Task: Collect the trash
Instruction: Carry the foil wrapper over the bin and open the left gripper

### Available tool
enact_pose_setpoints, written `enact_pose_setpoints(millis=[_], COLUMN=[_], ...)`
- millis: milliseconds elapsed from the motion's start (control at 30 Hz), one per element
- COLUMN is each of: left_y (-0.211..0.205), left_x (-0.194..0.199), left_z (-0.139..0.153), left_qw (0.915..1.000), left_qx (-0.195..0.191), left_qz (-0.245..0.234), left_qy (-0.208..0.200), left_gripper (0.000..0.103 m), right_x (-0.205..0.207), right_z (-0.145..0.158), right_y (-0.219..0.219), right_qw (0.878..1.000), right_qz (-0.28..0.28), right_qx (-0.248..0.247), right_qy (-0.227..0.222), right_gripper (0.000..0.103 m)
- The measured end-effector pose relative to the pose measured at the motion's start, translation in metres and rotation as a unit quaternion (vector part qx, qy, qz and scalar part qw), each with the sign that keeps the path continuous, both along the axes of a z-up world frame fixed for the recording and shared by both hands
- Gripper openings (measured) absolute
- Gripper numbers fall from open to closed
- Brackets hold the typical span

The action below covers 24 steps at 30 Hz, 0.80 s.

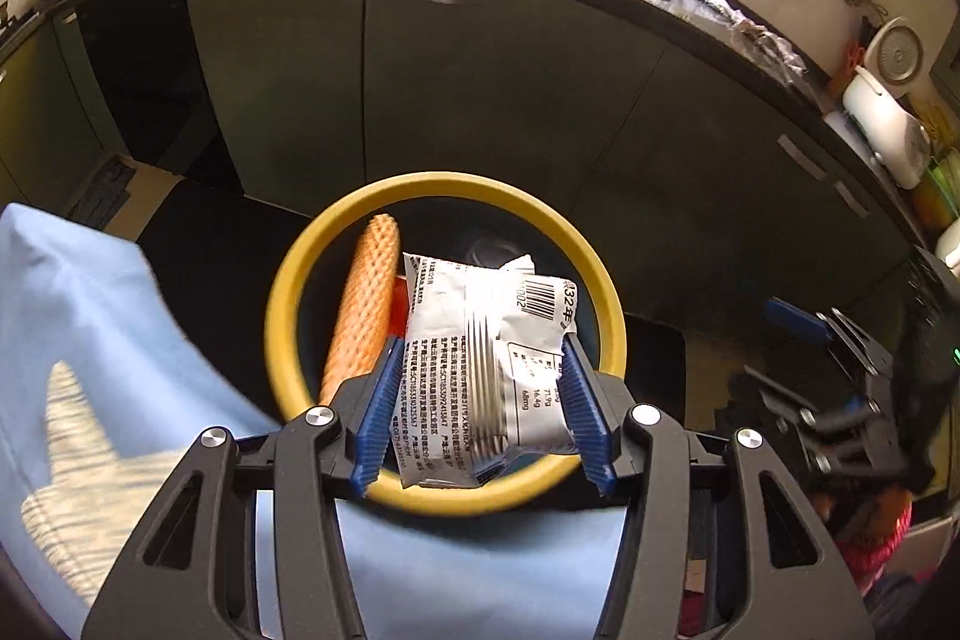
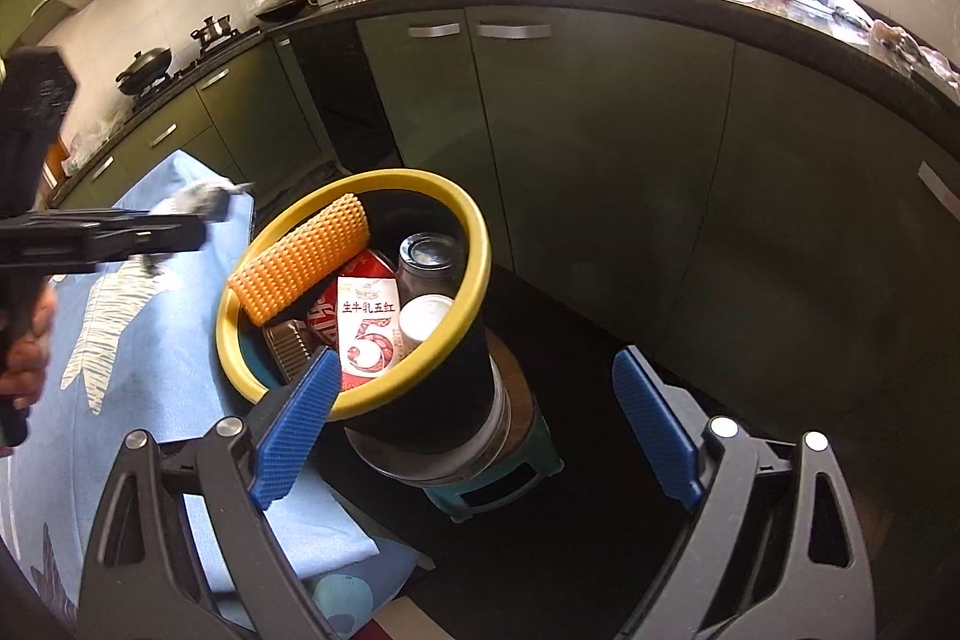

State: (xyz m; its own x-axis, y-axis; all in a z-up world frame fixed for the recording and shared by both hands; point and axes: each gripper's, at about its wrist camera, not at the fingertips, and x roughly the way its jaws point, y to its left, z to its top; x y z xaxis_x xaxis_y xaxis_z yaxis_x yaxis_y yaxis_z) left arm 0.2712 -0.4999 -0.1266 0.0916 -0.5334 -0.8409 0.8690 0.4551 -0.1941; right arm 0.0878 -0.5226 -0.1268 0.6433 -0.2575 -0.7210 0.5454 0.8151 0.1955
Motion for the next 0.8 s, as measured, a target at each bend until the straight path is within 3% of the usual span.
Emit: enact_pose_setpoints(millis=[133, 233, 367, 467, 633, 800], left_y=[-0.036, -0.051, -0.049, -0.027, 0.047, 0.149], left_x=[0.006, 0.01, 0.013, 0.01, -0.012, -0.037], left_z=[-0.026, -0.04, -0.045, -0.034, 0.009, 0.042], left_qw=[0.9993, 0.9983, 0.9974, 0.9976, 0.995, 0.9816], left_qx=[0.028, 0.043, 0.048, 0.035, -0.02, -0.078], left_qz=[0.022, 0.04, 0.052, 0.058, 0.085, 0.166], left_qy=[0.007, 0.004, -0.012, -0.012, -0.05, -0.053], left_gripper=[0.052, 0.069, 0.076, 0.076, 0.087, 0.094], right_x=[-0.002, -0.002, -0.001, 0.003, 0.014, 0.029], right_z=[-0.002, -0.003, -0.003, -0.001, 0.005, 0.014], right_y=[-0.003, -0.003, -0.001, 0.005, 0.024, 0.06], right_qw=[1.0, 1.0, 1.0, 1.0, 0.999, 0.995], right_qz=[-0.002, -0.003, 0.002, 0.012, 0.043, 0.097], right_qx=[0.006, 0.01, 0.013, 0.015, 0.009, -0.006], right_qy=[-0.004, -0.006, -0.005, -0.009, -0.009, -0.008], right_gripper=[0.087, 0.088, 0.088, 0.088, 0.088, 0.092])
